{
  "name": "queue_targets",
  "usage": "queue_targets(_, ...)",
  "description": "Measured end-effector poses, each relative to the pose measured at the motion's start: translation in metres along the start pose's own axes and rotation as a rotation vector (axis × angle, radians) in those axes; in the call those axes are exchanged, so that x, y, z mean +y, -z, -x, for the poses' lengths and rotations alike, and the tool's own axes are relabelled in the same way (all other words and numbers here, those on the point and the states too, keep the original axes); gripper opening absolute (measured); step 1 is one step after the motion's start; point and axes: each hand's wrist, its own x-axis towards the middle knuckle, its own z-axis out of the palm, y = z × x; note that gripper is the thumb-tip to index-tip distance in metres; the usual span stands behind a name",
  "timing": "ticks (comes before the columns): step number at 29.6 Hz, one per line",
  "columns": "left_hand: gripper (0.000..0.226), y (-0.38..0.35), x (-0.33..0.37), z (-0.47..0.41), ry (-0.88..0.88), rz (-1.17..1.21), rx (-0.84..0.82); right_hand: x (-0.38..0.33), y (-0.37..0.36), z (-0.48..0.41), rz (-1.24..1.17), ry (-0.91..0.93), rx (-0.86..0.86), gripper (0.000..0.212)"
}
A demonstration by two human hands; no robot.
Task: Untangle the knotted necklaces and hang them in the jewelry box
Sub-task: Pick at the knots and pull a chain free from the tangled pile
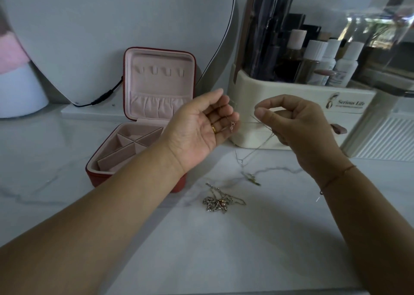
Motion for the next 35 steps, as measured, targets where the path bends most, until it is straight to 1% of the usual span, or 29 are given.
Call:
queue_targets(2,0.015,0.001,-0.002,0.0,0.008,-0.01,0.006,0.002,0.002,-0.001,-0.023,-0.013,0.009,0.01)
queue_targets(7,0.014,0.003,-0.003,-0.002,-0.005,-0.049,0.014,0.006,0.011,-0.006,-0.235,-0.062,0.006,0.016)
queue_targets(9,0.015,0.004,-0.001,-0.003,-0.024,-0.044,0.028,0.005,0.012,-0.007,-0.229,-0.064,0.012,0.018)
queue_targets(14,0.016,0.004,0.0,-0.003,-0.062,-0.053,0.052,0.009,0.013,-0.008,-0.123,-0.05,0.024,0.018)
queue_targets(16,0.02,0.006,0.0,-0.004,-0.077,-0.124,0.087,0.009,0.013,-0.007,-0.061,-0.031,0.075,0.018)
queue_targets(19,0.025,0.007,0.0,-0.006,-0.117,-0.239,0.159,0.007,0.014,-0.006,0.115,0.019,0.207,0.015)
queue_targets(22,0.027,0.008,0.002,-0.006,-0.128,-0.225,0.181,0.011,0.02,-0.008,0.206,0.032,0.317,0.013)
queue_targets(25,0.028,0.009,0.007,-0.006,-0.122,-0.154,0.189,0.015,0.026,-0.011,0.211,0.0,0.437,0.016)
queue_targets(26,0.028,0.01,0.008,-0.006,-0.119,-0.124,0.194,0.015,0.028,-0.012,0.171,-0.013,0.471,0.016)
queue_targets(28,0.03,0.01,0.009,-0.005,-0.107,-0.04,0.197,0.014,0.033,-0.013,0.007,-0.064,0.503,0.017)
queue_targets(31,0.032,0.009,0.009,-0.004,-0.104,0.083,0.172,0.012,0.037,-0.016,-0.297,-0.223,0.485,0.018)
queue_targets(33,0.033,0.007,0.008,-0.003,-0.103,0.065,0.168,0.011,0.037,-0.018,-0.448,-0.334,0.457,0.02)
queue_targets(35,0.034,0.006,0.006,-0.003,-0.102,-0.082,0.177,0.009,0.038,-0.018,-0.523,-0.407,0.408,0.029)
